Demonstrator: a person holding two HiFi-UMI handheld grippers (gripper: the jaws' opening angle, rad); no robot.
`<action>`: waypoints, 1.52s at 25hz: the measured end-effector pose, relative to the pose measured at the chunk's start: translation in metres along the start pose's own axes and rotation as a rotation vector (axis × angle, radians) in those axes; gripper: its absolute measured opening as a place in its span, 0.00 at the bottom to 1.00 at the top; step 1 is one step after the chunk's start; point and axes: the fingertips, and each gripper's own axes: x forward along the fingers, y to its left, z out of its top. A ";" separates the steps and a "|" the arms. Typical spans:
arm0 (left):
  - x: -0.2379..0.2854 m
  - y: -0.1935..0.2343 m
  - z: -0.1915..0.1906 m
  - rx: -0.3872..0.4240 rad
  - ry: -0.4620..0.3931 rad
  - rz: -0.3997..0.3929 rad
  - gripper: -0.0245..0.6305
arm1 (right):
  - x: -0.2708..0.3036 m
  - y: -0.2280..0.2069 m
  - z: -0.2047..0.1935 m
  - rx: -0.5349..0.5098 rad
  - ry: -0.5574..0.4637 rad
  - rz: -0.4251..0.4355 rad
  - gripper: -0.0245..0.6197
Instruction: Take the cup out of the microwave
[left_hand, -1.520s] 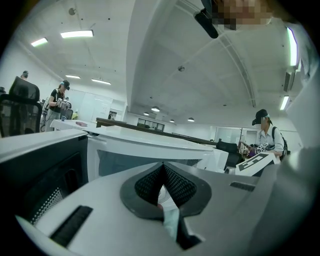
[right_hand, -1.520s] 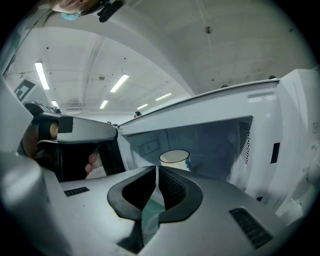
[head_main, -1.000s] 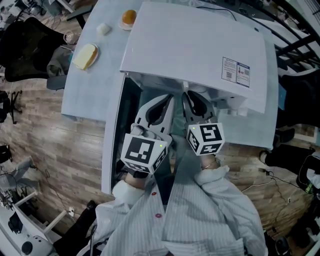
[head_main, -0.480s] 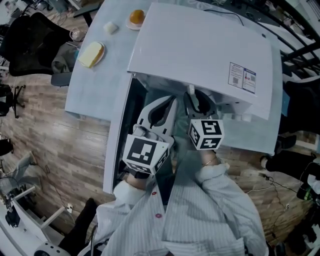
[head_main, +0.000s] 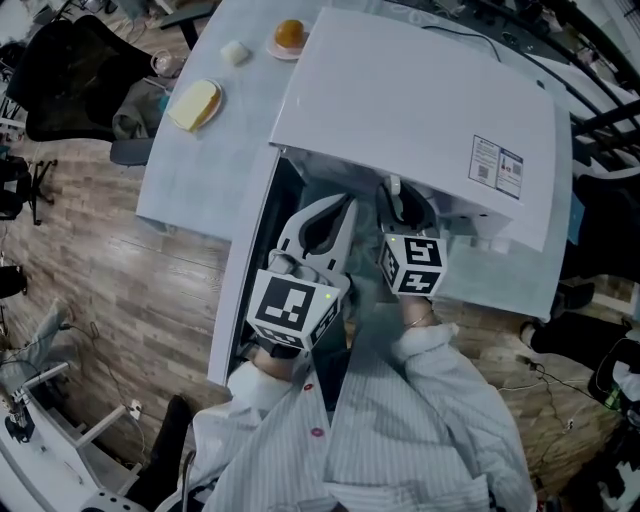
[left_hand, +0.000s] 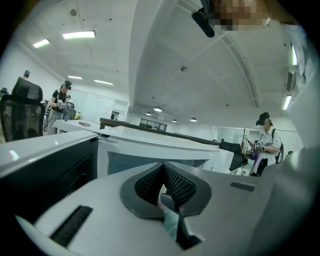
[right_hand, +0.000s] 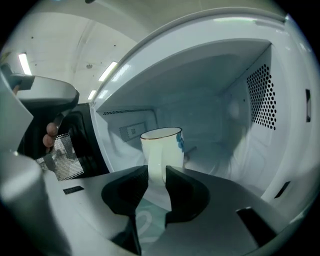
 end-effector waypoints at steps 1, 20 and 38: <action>-0.001 0.001 0.000 0.000 0.001 0.002 0.05 | 0.000 -0.001 0.000 -0.009 0.002 -0.009 0.20; -0.008 0.002 0.001 0.001 -0.007 -0.001 0.05 | -0.016 0.001 0.014 -0.049 -0.073 -0.025 0.18; -0.014 -0.002 0.017 0.006 -0.043 -0.019 0.05 | -0.039 0.014 0.042 0.108 -0.148 0.038 0.18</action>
